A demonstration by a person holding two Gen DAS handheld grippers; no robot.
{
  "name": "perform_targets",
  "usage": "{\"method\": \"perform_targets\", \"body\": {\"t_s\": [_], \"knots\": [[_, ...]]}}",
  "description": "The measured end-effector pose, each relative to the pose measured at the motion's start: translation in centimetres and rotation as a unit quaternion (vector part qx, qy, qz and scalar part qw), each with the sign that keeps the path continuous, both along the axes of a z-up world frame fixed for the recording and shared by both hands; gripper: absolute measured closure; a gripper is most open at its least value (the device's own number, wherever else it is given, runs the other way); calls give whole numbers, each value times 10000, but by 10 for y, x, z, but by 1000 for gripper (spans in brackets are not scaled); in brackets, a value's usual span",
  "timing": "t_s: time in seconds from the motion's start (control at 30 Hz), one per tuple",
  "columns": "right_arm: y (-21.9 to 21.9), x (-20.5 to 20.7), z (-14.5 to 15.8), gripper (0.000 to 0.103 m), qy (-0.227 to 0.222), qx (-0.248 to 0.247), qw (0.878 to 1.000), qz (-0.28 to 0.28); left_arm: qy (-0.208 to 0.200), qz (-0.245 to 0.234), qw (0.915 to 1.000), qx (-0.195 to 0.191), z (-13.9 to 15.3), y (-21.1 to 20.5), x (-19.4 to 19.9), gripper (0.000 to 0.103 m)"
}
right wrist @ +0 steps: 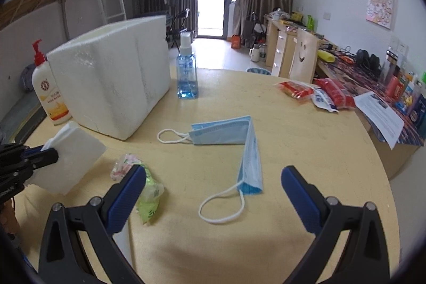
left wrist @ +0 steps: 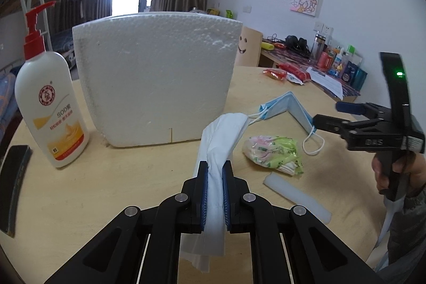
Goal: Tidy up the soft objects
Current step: 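Lift the white tissues with the left gripper while the right gripper grasps the blue face mask, then carry the tissues and the blue mask up toward the white foam box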
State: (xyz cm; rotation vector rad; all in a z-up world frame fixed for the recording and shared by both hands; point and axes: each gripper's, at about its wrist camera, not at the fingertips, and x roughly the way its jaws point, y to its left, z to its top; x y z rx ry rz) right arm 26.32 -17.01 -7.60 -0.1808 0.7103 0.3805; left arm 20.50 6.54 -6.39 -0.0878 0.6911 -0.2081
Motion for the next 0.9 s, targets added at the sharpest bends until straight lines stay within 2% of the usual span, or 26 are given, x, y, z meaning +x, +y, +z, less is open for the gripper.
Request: {"method": "perform_targets", "body": {"t_s": [0.23, 0.33, 0.37, 0.4, 0.47, 0.63, 0.7, 0.8, 0.87, 0.9], "knots": [[4, 34, -20, 16, 427, -276, 9986, -175, 2, 47, 10000, -4, -1, 6, -1, 92], [-1, 50, -28, 31, 672, -219, 9971, -264, 14, 60, 10000, -40, -1, 5, 0, 92], [-3, 54, -30, 42, 716, -216, 9968, -300, 19, 63, 10000, -47, -1, 6, 1, 92], [-4, 58, -33, 47, 777, -211, 9963, -292, 18, 65, 10000, -51, -1, 6, 1, 92], [-7, 64, -36, 51, 864, -165, 9955, -351, 8, 62, 10000, -59, -1, 7, 0, 92], [-11, 71, -37, 52, 845, -247, 9944, -581, -14, 71, 10000, -53, 0, 8, -2, 92], [-14, 77, -41, 67, 952, -238, 9932, -631, -31, 74, 10000, -57, 1, 8, -3, 92], [-15, 80, -46, 83, 1123, -162, 9917, -606, -55, 118, 9999, -66, 2, 9, -5, 92], [-16, 79, -46, 92, 1098, -192, 9918, -631, -40, 138, 9999, -85, 2, 8, -5, 92], [-16, 77, -45, 93, 1077, -155, 9922, -607, -34, 153, 9998, -78, 2, 8, -5, 92]]}}
